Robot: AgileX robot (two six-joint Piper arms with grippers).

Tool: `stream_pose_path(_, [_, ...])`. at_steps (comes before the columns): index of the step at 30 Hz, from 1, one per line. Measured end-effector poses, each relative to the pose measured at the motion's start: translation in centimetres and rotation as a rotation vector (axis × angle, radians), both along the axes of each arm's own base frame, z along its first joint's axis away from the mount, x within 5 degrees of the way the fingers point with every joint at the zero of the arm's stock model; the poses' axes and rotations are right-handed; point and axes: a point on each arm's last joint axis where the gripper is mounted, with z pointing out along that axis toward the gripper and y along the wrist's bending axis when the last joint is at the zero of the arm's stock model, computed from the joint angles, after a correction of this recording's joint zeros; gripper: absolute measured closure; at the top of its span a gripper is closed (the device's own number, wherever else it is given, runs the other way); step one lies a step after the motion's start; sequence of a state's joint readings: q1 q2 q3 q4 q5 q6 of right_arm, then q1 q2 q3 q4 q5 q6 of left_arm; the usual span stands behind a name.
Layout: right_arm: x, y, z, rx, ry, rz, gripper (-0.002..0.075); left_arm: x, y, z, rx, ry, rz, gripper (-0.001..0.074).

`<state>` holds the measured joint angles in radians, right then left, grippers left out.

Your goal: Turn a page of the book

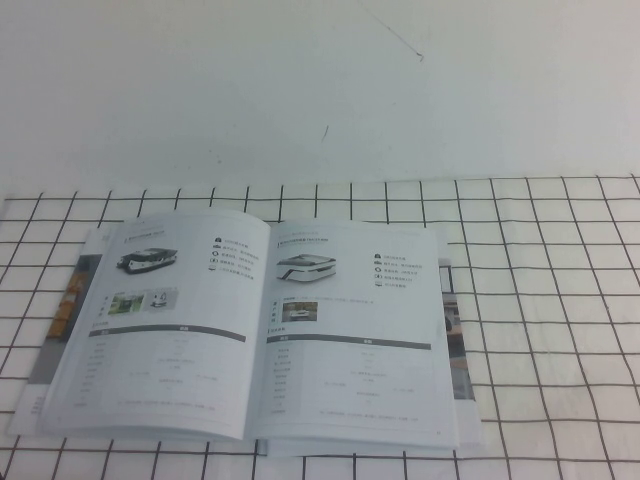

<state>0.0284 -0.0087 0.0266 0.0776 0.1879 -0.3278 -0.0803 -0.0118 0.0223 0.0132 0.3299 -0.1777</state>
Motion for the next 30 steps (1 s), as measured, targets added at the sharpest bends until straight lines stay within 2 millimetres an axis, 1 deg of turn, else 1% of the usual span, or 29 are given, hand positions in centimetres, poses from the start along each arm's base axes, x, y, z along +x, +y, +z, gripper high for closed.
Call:
stream_pose_path(11, [-0.2, 0.0, -0.6, -0.008, 0.064, 0.003, 0.0726, 0.0, 0.0, 0.0, -0.002, 0.000, 0.001, 0.0738])
stream_pose_path(19, [-0.2, -0.4, -0.9, 0.048, 0.098, -0.092, 0.0726, 0.0, 0.0, 0.0, -0.002, 0.000, 0.001, 0.0738])
stream_pose_path(24, [-0.4, -0.4, -1.4, 0.052, 0.157, -0.098, 0.0726, 0.0, 0.0, 0.0, -0.002, 0.000, 0.001, 0.0738])
stream_pose_path(30, [-0.5, -0.4, -1.6, 0.049, 0.182, -0.097, 0.0726, 0.0, 0.0, 0.0, -0.002, 0.000, 0.001, 0.0738])
